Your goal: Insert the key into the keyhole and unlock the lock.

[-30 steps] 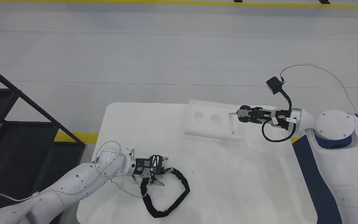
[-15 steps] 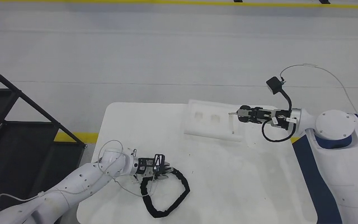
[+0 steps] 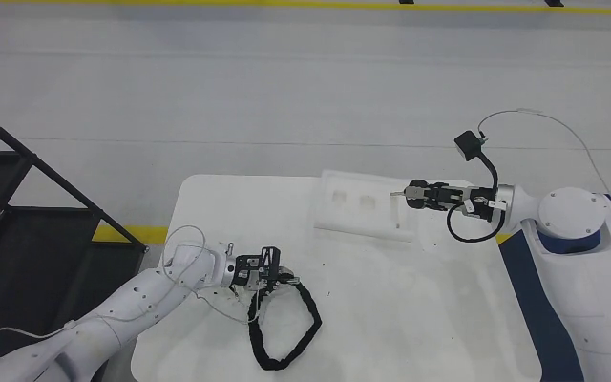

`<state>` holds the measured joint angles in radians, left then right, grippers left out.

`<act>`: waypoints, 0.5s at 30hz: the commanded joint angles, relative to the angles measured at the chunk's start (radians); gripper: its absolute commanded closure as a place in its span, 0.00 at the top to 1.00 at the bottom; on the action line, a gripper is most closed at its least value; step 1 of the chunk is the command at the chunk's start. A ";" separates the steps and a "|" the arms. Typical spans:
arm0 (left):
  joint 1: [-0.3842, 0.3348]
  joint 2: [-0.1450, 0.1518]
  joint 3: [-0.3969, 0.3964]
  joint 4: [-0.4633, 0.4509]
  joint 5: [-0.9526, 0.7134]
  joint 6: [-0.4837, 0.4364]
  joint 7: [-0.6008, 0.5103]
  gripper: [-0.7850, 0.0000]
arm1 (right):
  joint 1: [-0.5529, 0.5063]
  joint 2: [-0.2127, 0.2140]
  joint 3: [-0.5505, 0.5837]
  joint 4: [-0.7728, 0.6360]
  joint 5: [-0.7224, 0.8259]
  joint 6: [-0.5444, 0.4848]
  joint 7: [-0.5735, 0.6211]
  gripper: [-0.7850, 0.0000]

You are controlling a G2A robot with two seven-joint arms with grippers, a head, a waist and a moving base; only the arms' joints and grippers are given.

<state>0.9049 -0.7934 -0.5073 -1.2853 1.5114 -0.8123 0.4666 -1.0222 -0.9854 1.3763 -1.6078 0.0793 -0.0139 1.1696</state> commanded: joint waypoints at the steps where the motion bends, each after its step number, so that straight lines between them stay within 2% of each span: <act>1: -0.006 0.003 -0.015 -0.023 0.007 -0.008 0.010 0.00 | 0.000 0.000 0.000 0.000 0.000 0.000 0.000 0.00; 11: -0.010 0.033 -0.110 -0.171 0.018 -0.071 0.073 0.00 | -0.013 0.000 -0.008 -0.016 -0.011 0.003 -0.013 0.00; 15: -0.008 0.037 -0.140 -0.214 -0.013 -0.093 0.094 0.00 | -0.015 0.004 -0.027 -0.051 0.009 0.057 0.053 0.00</act>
<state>0.8982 -0.7569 -0.6409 -1.4938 1.5086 -0.8987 0.5521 -1.0379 -0.9820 1.3531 -1.6510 0.0809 0.0293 1.2081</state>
